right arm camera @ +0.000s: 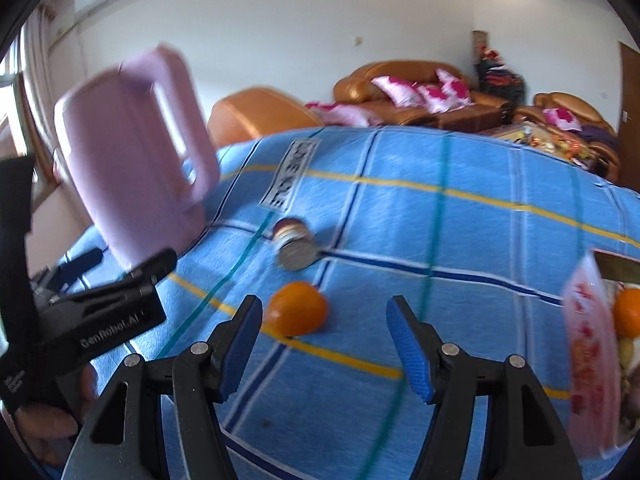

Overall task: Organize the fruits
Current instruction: 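Grasp the small orange with the right gripper while the left gripper approaches the brown-capped can, then grasp the brown-capped can with the left gripper while the right gripper holds the orange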

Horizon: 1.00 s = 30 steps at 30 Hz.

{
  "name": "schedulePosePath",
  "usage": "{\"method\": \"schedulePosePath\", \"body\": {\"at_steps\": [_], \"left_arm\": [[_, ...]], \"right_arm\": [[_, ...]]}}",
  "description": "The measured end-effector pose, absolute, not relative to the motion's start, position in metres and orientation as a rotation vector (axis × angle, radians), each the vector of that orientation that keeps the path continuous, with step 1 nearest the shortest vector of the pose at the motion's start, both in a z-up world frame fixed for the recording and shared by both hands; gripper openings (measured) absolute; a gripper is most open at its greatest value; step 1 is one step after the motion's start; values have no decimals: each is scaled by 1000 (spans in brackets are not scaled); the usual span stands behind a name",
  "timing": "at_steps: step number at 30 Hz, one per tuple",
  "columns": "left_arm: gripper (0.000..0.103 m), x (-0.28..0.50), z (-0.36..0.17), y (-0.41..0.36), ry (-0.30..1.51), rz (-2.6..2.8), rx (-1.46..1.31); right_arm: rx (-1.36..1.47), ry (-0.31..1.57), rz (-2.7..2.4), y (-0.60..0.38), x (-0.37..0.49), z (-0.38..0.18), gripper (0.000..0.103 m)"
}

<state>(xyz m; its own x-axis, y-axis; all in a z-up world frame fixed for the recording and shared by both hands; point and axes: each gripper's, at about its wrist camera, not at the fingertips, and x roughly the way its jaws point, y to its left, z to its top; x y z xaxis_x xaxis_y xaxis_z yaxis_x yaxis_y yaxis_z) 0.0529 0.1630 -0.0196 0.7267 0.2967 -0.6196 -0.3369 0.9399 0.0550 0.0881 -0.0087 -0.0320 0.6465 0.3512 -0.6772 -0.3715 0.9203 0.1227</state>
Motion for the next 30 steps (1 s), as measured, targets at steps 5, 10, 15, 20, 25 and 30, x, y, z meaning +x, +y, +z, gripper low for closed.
{"method": "schedulePosePath", "body": {"at_steps": [5,10,15,20,25,30], "left_arm": [[103,54,-23,169,680,368,-72],[103,54,-22,167,682,354,-63],[103,59,-21,160,671,293,-61],[103,59,-19,149,654,184,-89],[102,68,-13,123,661,35,-74],[95,99,-12,83,707,-117,85]], "right_arm": [[-77,842,415,16,106,-44,66],[-75,891,415,19,111,-50,46],[-74,887,414,6,103,-47,42],[-27,761,333,-31,83,-30,42],[3,608,165,-75,68,-10,42],[98,650,163,-94,79,-14,42]]}}
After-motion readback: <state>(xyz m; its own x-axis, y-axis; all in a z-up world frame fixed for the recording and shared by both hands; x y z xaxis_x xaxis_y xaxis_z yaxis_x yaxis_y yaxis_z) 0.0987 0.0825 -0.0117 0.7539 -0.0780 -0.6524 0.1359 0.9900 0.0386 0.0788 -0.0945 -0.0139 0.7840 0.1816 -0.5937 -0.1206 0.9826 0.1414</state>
